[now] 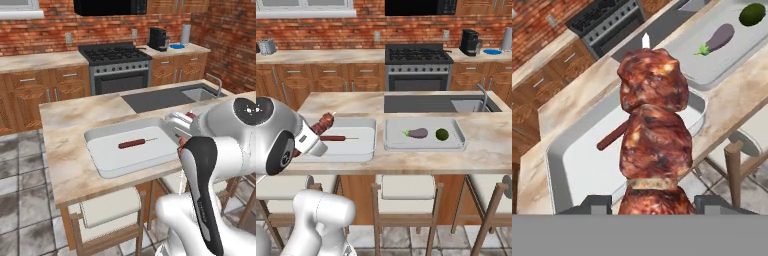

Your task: Place the cold items (eggplant and lime) from the fridge in one tupperware on the dining counter. Place the warm items (hot dog and kebab skewer) in the stove area in another tupperware.

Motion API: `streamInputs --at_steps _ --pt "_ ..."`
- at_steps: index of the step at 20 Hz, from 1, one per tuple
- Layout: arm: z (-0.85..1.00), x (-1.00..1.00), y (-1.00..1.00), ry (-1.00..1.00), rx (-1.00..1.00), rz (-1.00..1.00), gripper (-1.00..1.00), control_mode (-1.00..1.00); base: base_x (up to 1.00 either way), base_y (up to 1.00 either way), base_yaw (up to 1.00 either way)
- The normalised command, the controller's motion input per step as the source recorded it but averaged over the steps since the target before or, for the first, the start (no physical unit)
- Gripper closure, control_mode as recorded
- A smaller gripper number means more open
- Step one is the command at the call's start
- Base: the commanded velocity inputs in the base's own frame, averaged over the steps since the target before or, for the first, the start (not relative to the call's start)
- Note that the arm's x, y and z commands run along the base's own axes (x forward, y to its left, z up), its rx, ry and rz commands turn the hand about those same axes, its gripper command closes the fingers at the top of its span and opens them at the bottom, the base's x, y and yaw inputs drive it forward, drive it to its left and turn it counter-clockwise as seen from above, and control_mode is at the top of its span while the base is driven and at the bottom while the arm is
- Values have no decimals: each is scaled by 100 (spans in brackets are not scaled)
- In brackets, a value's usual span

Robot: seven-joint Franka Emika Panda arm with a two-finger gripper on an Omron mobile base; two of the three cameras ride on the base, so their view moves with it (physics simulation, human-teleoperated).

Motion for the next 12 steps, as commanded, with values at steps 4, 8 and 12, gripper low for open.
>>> streamInputs --at_steps 4,8,12 --pt "0 87 94 8 -2 -17 100 -100 0 0 0" --pt "-2 72 69 18 0 -27 100 -100 0 0 0" --pt "-27 36 30 21 5 -33 100 -100 0 0 0"
